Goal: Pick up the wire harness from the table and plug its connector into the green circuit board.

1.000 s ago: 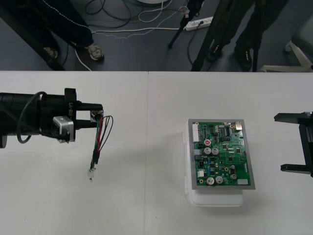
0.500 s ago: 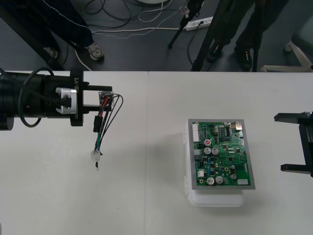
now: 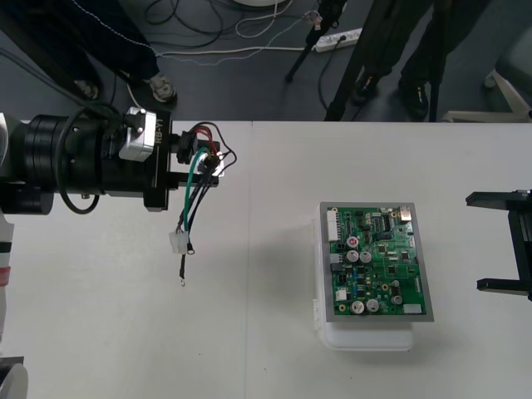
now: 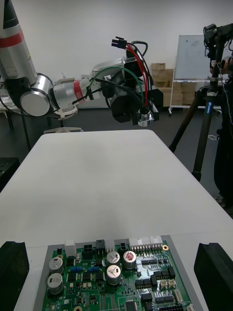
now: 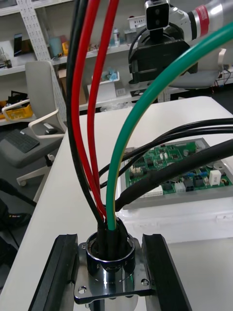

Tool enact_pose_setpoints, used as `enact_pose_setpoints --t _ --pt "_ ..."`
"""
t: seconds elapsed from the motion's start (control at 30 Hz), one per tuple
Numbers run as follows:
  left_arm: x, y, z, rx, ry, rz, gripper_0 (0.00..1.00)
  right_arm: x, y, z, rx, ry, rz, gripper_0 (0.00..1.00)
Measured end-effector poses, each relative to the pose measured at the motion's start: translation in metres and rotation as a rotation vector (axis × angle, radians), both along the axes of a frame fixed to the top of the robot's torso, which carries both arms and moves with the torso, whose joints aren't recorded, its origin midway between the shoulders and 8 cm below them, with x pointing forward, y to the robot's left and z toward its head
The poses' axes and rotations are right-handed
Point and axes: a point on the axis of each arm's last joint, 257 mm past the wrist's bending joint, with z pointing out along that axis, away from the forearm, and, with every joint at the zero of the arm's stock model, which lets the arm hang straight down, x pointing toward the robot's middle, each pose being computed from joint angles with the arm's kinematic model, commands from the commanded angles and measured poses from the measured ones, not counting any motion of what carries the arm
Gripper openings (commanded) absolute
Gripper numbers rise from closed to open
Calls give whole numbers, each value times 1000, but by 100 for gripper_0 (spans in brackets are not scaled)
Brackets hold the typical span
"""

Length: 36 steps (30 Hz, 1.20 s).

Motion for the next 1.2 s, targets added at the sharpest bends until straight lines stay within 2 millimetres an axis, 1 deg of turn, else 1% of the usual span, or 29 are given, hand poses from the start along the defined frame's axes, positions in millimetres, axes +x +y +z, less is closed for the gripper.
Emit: enact_pose_setpoints --t 0.1,0.23,0.33,0.47,0.57,0.7,0.8,0.97,1.2 --pt "-2 -6 1 2 -17 0 0 0 0 0 0 0 0 100" --pt "-8 -12 3 24 -61 2 0 0 0 0 0 0 0 100" --pt "-14 -12 -2 30 -63 5 0 0 0 0 0 0 0 100" --pt "-20 -11 -15 37 -35 7 0 0 0 0 0 0 0 100" --pt "-25 -12 -31 68 -18 9 0 0 0 0 0 0 0 100" --pt "-32 -17 -50 140 -34 15 0 0 0 0 0 0 0 100" --pt "-36 -24 -60 175 -45 20 0 0 0 0 0 0 0 100" --pt "-29 -39 -75 199 -32 59 0 0 0 0 0 0 0 100" --pt "-10 -58 -81 199 -23 142 0 0 0 0 0 0 0 100"
